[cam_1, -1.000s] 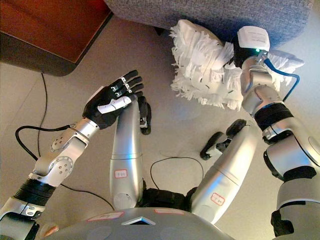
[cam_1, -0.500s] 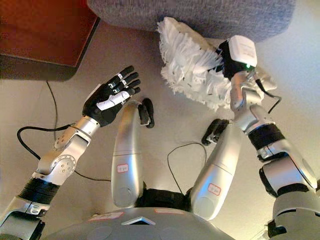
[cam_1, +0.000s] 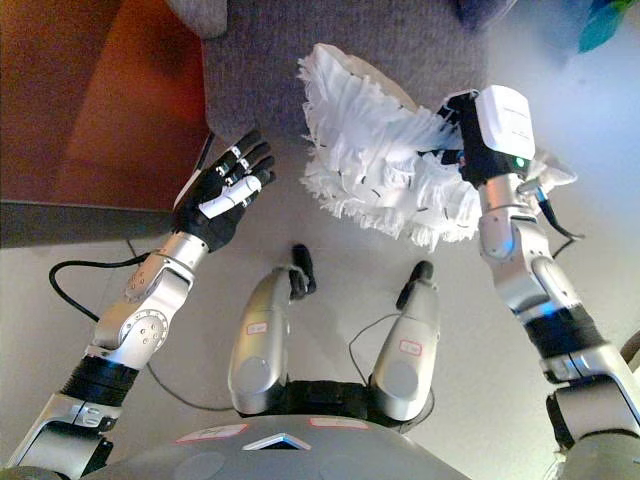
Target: Pick up the pillow and put it on the sofa.
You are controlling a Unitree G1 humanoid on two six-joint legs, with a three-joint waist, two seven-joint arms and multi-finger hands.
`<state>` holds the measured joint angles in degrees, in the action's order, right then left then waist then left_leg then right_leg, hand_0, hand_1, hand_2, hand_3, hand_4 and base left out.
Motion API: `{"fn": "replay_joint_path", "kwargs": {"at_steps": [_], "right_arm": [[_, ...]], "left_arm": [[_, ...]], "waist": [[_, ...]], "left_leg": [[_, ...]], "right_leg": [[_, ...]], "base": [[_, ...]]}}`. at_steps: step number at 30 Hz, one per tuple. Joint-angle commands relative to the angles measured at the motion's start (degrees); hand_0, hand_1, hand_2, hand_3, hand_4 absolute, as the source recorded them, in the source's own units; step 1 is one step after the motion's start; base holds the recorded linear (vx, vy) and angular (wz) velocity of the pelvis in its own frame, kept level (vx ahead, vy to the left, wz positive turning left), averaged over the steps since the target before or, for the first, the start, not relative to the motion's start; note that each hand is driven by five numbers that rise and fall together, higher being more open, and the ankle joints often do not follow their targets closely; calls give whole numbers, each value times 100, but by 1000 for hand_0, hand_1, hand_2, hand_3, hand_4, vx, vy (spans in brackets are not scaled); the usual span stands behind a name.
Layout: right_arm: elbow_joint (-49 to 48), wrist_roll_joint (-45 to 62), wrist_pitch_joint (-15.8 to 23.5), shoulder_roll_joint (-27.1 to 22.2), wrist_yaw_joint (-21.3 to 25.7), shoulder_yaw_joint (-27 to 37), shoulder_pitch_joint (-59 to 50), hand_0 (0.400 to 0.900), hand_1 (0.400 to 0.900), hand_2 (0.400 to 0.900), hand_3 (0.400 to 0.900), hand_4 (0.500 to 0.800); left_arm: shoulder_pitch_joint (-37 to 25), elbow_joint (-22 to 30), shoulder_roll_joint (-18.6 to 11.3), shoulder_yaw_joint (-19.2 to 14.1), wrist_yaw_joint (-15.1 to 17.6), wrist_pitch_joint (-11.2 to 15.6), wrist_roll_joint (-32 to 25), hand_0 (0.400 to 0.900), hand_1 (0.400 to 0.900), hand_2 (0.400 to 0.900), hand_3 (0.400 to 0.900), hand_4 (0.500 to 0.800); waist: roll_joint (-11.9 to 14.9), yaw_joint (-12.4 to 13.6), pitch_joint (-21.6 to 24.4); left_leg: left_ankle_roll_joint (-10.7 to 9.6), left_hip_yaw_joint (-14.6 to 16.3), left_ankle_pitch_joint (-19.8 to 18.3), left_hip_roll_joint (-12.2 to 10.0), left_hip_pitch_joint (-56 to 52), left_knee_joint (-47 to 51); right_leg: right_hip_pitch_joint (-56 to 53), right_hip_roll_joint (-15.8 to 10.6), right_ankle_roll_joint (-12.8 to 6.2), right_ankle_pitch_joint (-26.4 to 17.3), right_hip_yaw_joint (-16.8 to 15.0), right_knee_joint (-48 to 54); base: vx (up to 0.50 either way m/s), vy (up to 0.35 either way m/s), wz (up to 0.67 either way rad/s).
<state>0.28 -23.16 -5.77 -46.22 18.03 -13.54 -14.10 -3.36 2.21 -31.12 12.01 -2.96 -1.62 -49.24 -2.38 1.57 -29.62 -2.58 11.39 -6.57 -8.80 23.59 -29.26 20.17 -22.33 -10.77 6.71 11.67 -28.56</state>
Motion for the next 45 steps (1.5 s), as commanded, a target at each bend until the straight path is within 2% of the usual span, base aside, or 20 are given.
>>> {"fn": "replay_joint_path", "kwargs": {"at_steps": [1, 3, 7, 12, 16, 20, 23, 24, 28, 29, 30, 34, 38, 41, 45], "right_arm": [[-1139, 107, 771, -506, 485, 1007, -398, 400, 400, 400, 400, 500], [-1368, 241, 869, -611, 307, 1233, -99, 400, 400, 400, 400, 500], [-1540, 576, 1013, -908, -64, 1491, 112, 400, 400, 400, 400, 500], [-1336, 850, 1213, -1504, -542, 1306, -424, 400, 400, 400, 400, 500], [-883, 1163, 1458, -2099, -859, 867, -1137, 400, 400, 400, 400, 500], [146, 1575, 1580, -2562, -1159, -117, -2273, 400, 400, 400, 400, 500], [1128, 2027, 1498, -2657, -1776, -1115, -3252, 400, 400, 400, 400, 500], [1503, 2185, 1408, -2630, -2005, -1480, -3588, 400, 400, 400, 400, 500], [2911, 2252, 1196, -2291, -2058, -2684, -4879, 400, 400, 400, 400, 500], [3218, 2196, 1073, -2232, -2012, -2915, -5141, 445, 445, 445, 445, 527], [3630, 2169, 895, -2122, -1926, -3085, -5375, 900, 900, 900, 900, 800], [4572, 1912, 309, -1786, -1463, -3417, -6130, 900, 900, 900, 900, 800], [4751, 2105, -140, -1717, -997, -3290, -6253, 900, 900, 900, 900, 800], [4665, 2221, -205, -1723, -713, -3175, -6107, 900, 900, 900, 900, 800], [4297, 2320, -198, -1596, -345, -2529, -5414, 900, 900, 900, 900, 800]], "left_arm": [[321, 425, -134, -301, -228, 28, 179, 900, 900, 900, 900, 800], [570, 466, -80, -393, -279, -172, 230, 900, 900, 900, 900, 800], [938, 496, -22, -488, -442, -458, 265, 900, 900, 900, 900, 800], [1241, 476, -54, -509, -549, -569, 227, 900, 900, 900, 900, 800], [1430, 490, -174, -547, -536, -500, 233, 900, 900, 900, 900, 800], [1596, 485, -282, -567, -568, -500, 194, 900, 900, 900, 900, 800], [1686, 541, -374, -666, -702, -599, 255, 900, 900, 900, 900, 800], [1710, 565, -436, -703, -778, -637, 275, 900, 900, 900, 900, 800], [1666, 641, -645, -765, -902, -708, 318, 900, 900, 900, 900, 800], [1628, 651, -672, -764, -920, -707, 334, 900, 900, 900, 900, 800], [1574, 670, -730, -788, -1013, -695, 383, 900, 900, 900, 900, 800], [1321, 781, -961, -868, -1221, -653, 452, 900, 900, 900, 900, 800], [1231, 896, -1117, -975, -1228, -721, 539, 900, 900, 900, 900, 800], [1309, 931, -1119, -1020, -1201, -787, 571, 900, 900, 900, 900, 800], [1382, 911, -1107, -958, -1159, -755, 633, 900, 900, 900, 900, 800]], "waist": [[419, -8, 916], [528, 15, 1206], [679, 86, 1676], [807, 239, 2047], [948, 441, 2225], [1116, 687, 2299], [1221, 883, 2286], [1265, 970, 2276], [1347, 1280, 2172], [1359, 1345, 2135], [1373, 1447, 2071], [1374, 1724, 1753], [1373, 1838, 1556], [1367, 1821, 1607], [1328, 1698, 1747]], "left_leg": [[-114, -262, -137, -389, -1097, 554], [-106, -197, -73, -383, -1478, 898], [-114, -120, 67, -353, -1936, 1396], [-181, -55, 186, -348, -2368, 1867], [-238, -79, 279, -347, -2547, 2111], [-323, -127, 371, -390, -2657, 2278], [-381, -209, 429, -444, -2660, 2343], [-404, -237, 463, -463, -2648, 2372], [-450, -408, 539, -536, -2542, 2369], [-460, -462, 547, -540, -2502, 2356], [-477, -520, 562, -568, -2425, 2341], [-519, -752, 635, -657, -2078, 2300], [-523, -896, 725, -731, -1924, 2367], [-493, -898, 769, -749, -2008, 2474], [-443, -814, 720, -750, -2174, 2475]], "right_leg": [[-497, -124, -121, -1674, 97, 1654], [-925, 41, -126, -1645, 181, 1937], [-1383, 203, -137, -1675, 297, 2373], [-1739, 335, -136, -1725, 503, 2759], [-1900, 403, -131, -1712, 702, 2877], [-2034, 449, -132, -1733, 965, 2973], [-2114, 490, -128, -1721, 1140, 2990], [-2123, 497, -129, -1726, 1206, 2999], [-2177, 531, -127, -1752, 1394, 3049], [-2183, 533, -135, -1769, 1427, 3061], [-2178, 540, -141, -1783, 1478, 3072], [-2130, 580, -166, -1838, 1582, 3120], [-2143, 610, -194, -1868, 1623, 3152], [-2222, 657, -209, -1854, 1608, 3207], [-2282, 651, -213, -1849, 1537, 3192]], "base": [[190, -59, 3], [227, -48, -3], [208, -16, -2], [123, 14, 2], [94, -3, 10], [90, -53, 16], [85, -94, 21], [72, -96, 23], [78, -139, 25], [38, -152, 25], [-8, -176, 26], [-102, -191, 24], [-65, -122, 13], [47, -9, -3], [56, 29, -16]]}}
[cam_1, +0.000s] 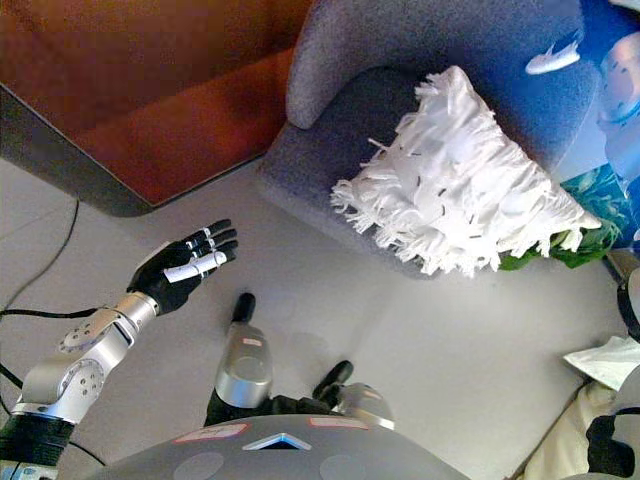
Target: Pick up the pillow and put it on the sofa.
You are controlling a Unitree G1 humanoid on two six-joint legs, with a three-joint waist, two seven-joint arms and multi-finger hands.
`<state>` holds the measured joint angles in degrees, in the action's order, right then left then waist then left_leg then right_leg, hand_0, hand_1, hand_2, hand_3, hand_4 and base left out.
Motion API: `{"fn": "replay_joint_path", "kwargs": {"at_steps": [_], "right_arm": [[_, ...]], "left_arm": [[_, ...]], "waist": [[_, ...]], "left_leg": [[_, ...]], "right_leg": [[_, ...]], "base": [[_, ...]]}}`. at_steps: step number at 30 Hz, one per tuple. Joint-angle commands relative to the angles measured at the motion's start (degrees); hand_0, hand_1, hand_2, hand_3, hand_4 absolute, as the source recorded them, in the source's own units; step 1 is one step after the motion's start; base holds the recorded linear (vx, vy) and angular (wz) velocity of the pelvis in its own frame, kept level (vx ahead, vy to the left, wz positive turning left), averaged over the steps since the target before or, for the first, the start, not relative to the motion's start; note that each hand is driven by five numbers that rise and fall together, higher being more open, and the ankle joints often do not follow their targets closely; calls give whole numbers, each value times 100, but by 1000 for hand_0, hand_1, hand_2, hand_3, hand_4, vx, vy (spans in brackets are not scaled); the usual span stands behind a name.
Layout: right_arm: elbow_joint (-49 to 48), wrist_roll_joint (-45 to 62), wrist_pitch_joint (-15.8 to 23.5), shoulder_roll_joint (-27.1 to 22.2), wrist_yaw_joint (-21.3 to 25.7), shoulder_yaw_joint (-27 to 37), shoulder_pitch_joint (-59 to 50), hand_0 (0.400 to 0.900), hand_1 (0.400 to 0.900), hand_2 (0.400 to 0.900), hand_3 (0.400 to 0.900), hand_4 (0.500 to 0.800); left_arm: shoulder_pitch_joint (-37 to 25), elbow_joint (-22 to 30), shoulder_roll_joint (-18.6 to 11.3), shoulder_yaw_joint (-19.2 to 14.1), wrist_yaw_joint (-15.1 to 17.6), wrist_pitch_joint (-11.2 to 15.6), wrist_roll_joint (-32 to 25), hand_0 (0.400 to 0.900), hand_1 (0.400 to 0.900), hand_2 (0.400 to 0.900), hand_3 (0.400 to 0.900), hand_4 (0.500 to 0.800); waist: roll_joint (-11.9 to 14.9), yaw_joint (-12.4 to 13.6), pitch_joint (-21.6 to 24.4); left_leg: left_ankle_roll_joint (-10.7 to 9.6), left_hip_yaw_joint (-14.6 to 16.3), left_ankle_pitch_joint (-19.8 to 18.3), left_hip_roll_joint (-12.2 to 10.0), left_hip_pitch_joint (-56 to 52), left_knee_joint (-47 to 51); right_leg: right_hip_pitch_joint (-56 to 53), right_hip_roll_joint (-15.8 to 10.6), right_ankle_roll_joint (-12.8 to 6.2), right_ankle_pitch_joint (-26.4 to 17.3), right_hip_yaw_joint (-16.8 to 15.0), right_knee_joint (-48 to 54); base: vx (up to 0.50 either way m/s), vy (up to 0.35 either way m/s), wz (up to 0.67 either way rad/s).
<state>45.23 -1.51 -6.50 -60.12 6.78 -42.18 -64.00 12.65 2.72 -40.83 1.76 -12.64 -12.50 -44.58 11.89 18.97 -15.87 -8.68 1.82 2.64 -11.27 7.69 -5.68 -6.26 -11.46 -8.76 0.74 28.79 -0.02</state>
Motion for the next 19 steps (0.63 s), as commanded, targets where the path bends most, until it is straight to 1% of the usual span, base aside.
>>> {"fn": "replay_joint_path", "kwargs": {"at_steps": [1, 3, 4, 6, 8, 9, 10, 12, 14, 15, 17, 19], "right_arm": [[-288, 126, -94, -165, 765, 493, -265, 900, 900, 900, 900, 800], [-541, 169, -72, -68, 843, 771, 69, 900, 900, 900, 900, 800], [-692, 204, -39, -39, 911, 910, 241, 900, 900, 900, 900, 800], [-953, 146, -65, 34, 958, 1176, 505, 900, 900, 900, 900, 800], [-1048, 279, -5, 52, 1039, 1380, 735, 900, 900, 900, 900, 800], [-1059, 300, -4, 48, 1037, 1413, 766, 900, 900, 900, 900, 800], [-1251, 405, -38, 87, 1091, 1626, 1004, 900, 900, 900, 900, 800], [-1460, 558, -98, 132, 1179, 1877, 1255, 900, 900, 900, 900, 800], [-1702, 709, 4, 306, 1294, 2254, 1715, 900, 900, 900, 900, 800], [-1915, 699, -16, 388, 1300, 2410, 1904, 900, 900, 900, 900, 800], [-2444, 715, 40, 618, 1326, 2725, 2465, 900, 900, 900, 900, 800], [-3156, 714, 48, 968, 1357, 3086, 3149, 900, 900, 900, 900, 800]], "left_arm": [[-210, 832, -124, 104, -182, 368, 192, 900, 900, 900, 900, 800], [-207, 776, -99, 160, -126, 419, 184, 900, 900, 900, 900, 800], [-228, 764, -78, 183, -70, 398, 170, 900, 900, 900, 900, 800], [-292, 710, -36, 225, -66, 438, 214, 900, 900, 900, 900, 800], [-336, 692, 4, 299, -58, 495, 247, 900, 900, 900, 900, 800], [-348, 692, 4, 311, -62, 501, 255, 900, 900, 900, 900, 800], [-380, 670, 75, 337, -82, 517, 301, 900, 900, 900, 900, 800], [-434, 658, 113, 400, -62, 554, 301, 900, 900, 900, 900, 800], [-500, 611, 203, 480, -84, 663, 427, 900, 900, 900, 900, 800], [-547, 603, 227, 529, -33, 702, 438, 900, 900, 900, 900, 800], [-613, 526, 340, 598, 82, 759, 395, 900, 900, 900, 900, 800], [-654, 470, 482, 608, 169, 775, 294, 900, 900, 900, 900, 800]], "waist": [[-107, -71, 401], [-159, -166, 482], [-180, -211, 512], [-200, -330, 568], [-254, -373, 602], [-234, -381, 612], [-310, -454, 639], [-326, -548, 700], [-403, -652, 740], [-410, -715, 774], [-468, -888, 838], [-534, -1072, 883]], "left_leg": [[175, 167, -220, -499, -620, 102], [207, 247, -245, -480, -782, 182], [219, 280, -241, -462, -844, 234], [251, 326, -203, -391, -885, 329], [249, 379, -180, -374, -996, 488], [259, 376, -146, -346, -980, 513], [265, 427, -118, -318, -1094, 676], [291, 446, -40, -242, -1101, 815], [309, 502, -15, -205, -1194, 946], [328, 521, 14, -164, -1173, 967], [366, 585, 8, -120, -1211, 993], [412, 651, -25, -74, -1267, 998]], "right_leg": [[355, -445, -416, -1251, -195, 329], [351, -478, -427, -1258, -257, 305], [354, -489, -426, -1260, -291, 290], [396, -534, -419, -1277, -323, 258], [366, -516, -429, -1275, -343, 266], [389, -539, -426, -1286, -341, 265], [354, -500, -422, -1277, -367, 273], [391, -502, -419, -1284, -399, 284], [345, -442, -401, -1260, -459, 313], [363, -444, -391, -1260, -491, 316], [366, -397, -364, -1222, -606, 324], [383, -368, -342, -1202, -741, 310]], "base": [[90, 56, -21], [77, 68, -23], [29, 59, -21], [1, 41, -15], [-5, 28, -9], [-6, 35, -9], [-30, 46, -7], [-34, 54, -9], [-28, 53, -10], [-31, 67, -12], [-35, 78, -18], [-21, 71, -20]]}}
